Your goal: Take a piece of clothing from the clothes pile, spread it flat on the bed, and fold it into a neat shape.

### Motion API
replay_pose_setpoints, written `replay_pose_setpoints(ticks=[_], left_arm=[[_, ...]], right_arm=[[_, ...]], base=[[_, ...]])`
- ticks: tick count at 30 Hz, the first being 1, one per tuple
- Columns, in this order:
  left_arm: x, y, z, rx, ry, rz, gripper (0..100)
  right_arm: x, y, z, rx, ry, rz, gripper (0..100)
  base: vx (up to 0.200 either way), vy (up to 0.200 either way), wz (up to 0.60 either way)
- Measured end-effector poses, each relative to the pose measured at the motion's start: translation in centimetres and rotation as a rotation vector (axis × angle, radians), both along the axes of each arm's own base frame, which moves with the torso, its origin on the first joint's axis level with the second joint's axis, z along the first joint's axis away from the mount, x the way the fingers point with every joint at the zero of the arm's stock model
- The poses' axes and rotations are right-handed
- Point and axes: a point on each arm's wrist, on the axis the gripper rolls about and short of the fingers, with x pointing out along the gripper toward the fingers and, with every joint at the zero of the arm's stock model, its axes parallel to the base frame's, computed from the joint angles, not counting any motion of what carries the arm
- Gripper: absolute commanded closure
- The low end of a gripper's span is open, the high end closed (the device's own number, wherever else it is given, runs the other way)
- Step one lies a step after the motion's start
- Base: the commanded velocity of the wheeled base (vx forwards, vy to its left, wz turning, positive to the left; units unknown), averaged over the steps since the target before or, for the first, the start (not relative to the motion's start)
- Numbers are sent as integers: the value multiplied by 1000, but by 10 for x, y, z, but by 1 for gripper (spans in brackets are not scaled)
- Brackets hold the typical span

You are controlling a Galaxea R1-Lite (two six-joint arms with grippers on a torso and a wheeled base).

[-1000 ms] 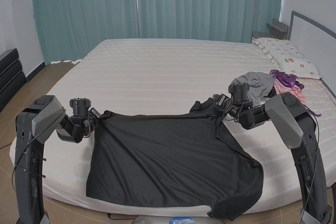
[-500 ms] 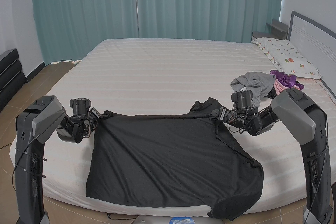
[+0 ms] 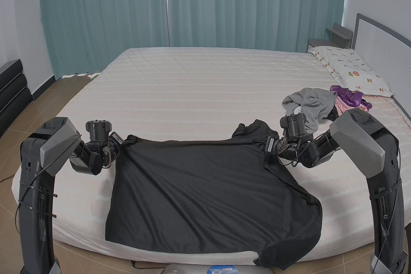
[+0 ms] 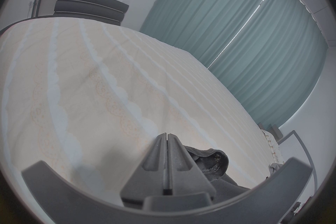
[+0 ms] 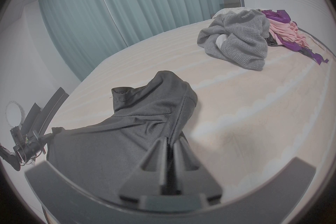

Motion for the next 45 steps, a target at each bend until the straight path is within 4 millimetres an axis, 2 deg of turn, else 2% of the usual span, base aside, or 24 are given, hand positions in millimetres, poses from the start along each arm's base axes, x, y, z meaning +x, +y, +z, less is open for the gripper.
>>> replay_pose_setpoints(ticks=[7,14,21,27,34,38,44,45], left_arm=[[1,0,1,0,-5,0,100],[8,0,4,-1,-30,0,100],[10,-1,2,-2,-36,-1,100],[11,0,3,-4,-41,-1,100],[13,0,5,-5,-60,1,100],[13,0,5,-3,-68,2,100],[12,-2,3,-4,-62,-2,100],[12,-3,2,-3,-61,-3,0]], right_arm=[[9,-21,12,7,-47,-44,100],[24,-49,32,24,-126,-105,100],[33,-66,28,25,-141,-149,100],[40,-71,20,17,-150,-186,100],[52,-66,25,24,-289,-230,100],[55,-62,23,24,-304,-231,100],[56,-59,5,4,-274,-232,100],[56,-58,1,1,-265,-230,100]], base=[[0,0,0],[0,0,0],[0,0,0],[0,0,0],[0,0,0],[0,0,0],[0,0,0],[0,0,0]])
